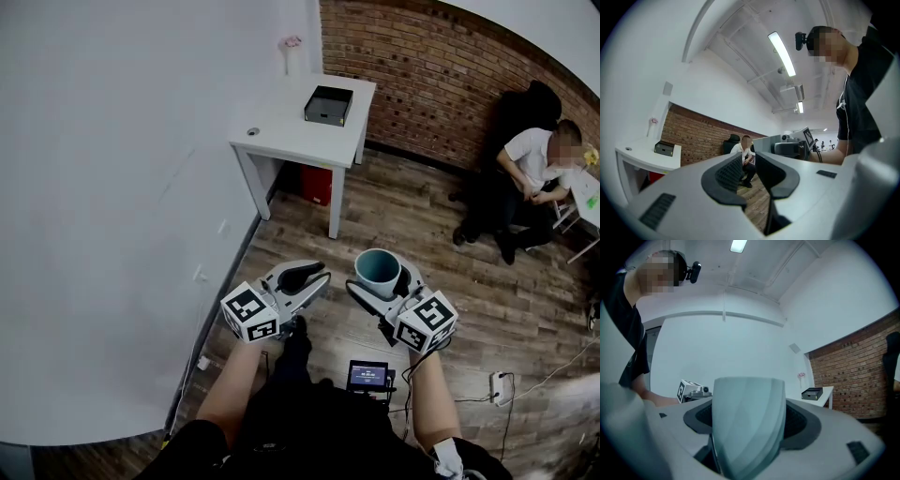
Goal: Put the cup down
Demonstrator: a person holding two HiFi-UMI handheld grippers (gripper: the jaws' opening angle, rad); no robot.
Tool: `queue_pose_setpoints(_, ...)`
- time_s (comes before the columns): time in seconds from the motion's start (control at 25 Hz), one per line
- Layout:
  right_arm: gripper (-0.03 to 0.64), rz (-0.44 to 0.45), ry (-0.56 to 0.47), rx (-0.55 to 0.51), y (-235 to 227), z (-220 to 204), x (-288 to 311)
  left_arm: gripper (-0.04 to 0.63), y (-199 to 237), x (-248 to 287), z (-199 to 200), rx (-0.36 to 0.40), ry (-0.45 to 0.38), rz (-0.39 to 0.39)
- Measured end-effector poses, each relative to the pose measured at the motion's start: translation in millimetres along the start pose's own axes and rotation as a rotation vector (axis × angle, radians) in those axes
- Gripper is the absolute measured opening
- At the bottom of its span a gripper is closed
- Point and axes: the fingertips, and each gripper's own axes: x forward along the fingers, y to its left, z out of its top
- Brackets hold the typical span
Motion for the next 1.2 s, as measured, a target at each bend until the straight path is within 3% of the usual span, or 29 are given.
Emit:
queue_pose_setpoints(0.36, 0.39, -0.042, 0.01, 0.006, -51.0, -0.2, 37.9, 0.078, 60.8, 28.0, -0.4, -0.003, 0.004, -0.03)
queue_pose_setpoints(0.88, 0.39, -0.131, 0.008, 0.037, -133.9, 15.0, 138.5, 0.078, 196.5, 53.4, 24.2, -0.015, 0.014, -0.088)
queue_pose_setpoints(1.2, 0.39, -0.153, 0.019, 0.032, -158.2, 16.1, 202.7, 0.078, 263.5, 50.6, 30.7, -0.012, 0.008, -0.114)
